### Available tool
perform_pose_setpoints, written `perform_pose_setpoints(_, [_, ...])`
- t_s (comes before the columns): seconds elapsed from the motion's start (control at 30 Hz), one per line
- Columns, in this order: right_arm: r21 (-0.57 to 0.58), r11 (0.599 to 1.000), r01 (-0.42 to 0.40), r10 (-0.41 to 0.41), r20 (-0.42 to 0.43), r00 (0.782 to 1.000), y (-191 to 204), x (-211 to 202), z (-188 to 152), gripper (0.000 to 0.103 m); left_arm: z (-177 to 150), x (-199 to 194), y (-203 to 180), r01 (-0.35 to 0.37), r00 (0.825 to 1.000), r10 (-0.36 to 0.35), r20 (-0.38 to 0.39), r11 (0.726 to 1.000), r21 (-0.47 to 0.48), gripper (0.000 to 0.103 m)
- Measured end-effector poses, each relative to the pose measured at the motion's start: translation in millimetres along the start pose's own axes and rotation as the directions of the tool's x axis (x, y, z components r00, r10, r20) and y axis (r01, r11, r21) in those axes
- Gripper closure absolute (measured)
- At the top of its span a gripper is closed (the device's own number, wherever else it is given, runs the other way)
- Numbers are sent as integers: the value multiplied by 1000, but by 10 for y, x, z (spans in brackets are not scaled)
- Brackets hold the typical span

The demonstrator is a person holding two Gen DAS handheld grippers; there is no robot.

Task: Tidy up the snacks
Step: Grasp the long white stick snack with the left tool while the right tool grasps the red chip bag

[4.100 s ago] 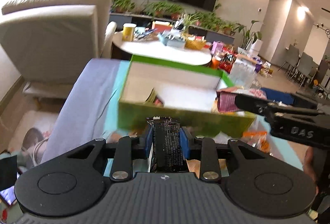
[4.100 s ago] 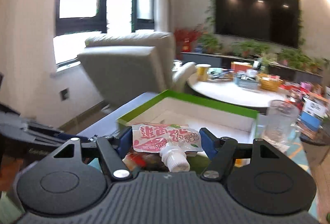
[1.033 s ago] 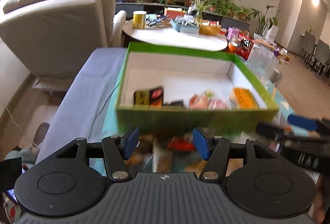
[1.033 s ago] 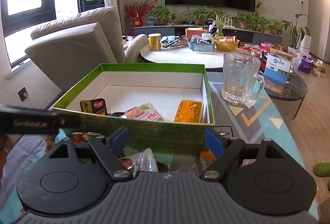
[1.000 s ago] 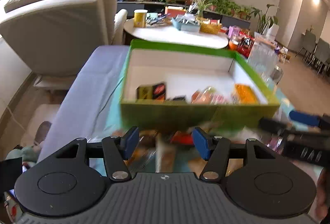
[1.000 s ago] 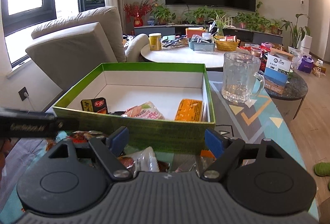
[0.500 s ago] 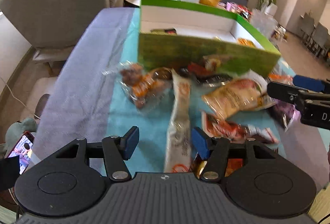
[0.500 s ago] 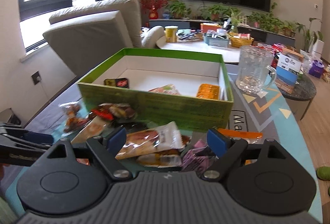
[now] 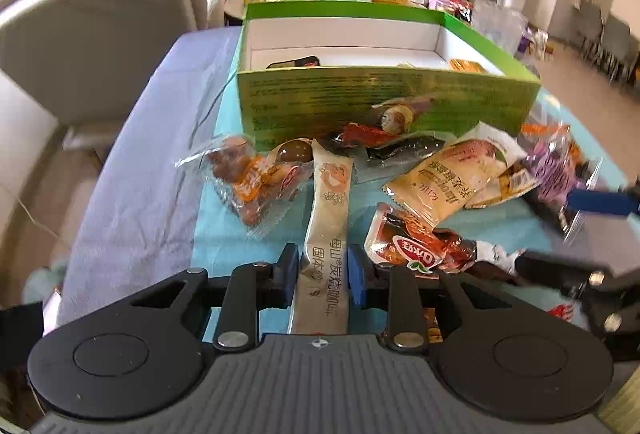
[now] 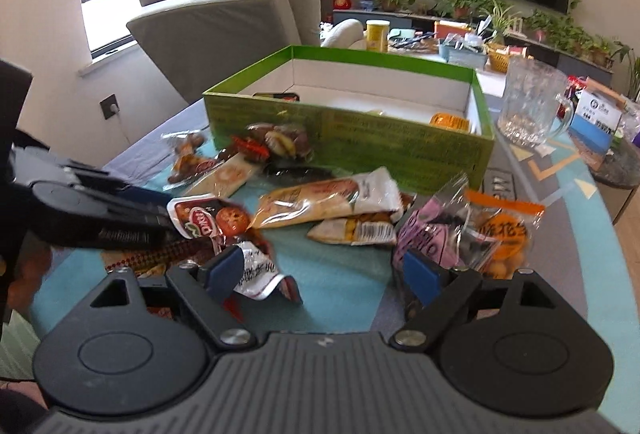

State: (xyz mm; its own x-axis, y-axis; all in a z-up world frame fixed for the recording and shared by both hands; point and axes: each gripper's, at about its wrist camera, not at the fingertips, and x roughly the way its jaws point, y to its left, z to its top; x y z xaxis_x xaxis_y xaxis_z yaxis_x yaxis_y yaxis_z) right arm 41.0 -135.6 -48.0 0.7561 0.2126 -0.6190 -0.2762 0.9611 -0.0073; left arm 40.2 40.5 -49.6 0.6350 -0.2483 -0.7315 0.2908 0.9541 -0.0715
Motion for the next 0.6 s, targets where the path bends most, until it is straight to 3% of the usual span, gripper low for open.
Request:
perform_pose_setpoints(0.3, [-12, 1000, -13, 13, 16, 1000, 24, -135, -53, 30, 11, -219, 18, 4, 999, -4, 42, 1000, -4, 80])
perform_pose_setpoints(0.43, [-13, 993, -119, 119, 18, 993, 52, -275, -77, 30, 38, -313, 3, 5, 998, -5, 64, 1000, -1, 80])
perform_pose_setpoints(0.6, [-71, 972, -225, 223, -43, 974, 206, -355, -214, 30, 43, -342, -13, 7, 998, -6, 67, 1000, -9, 80])
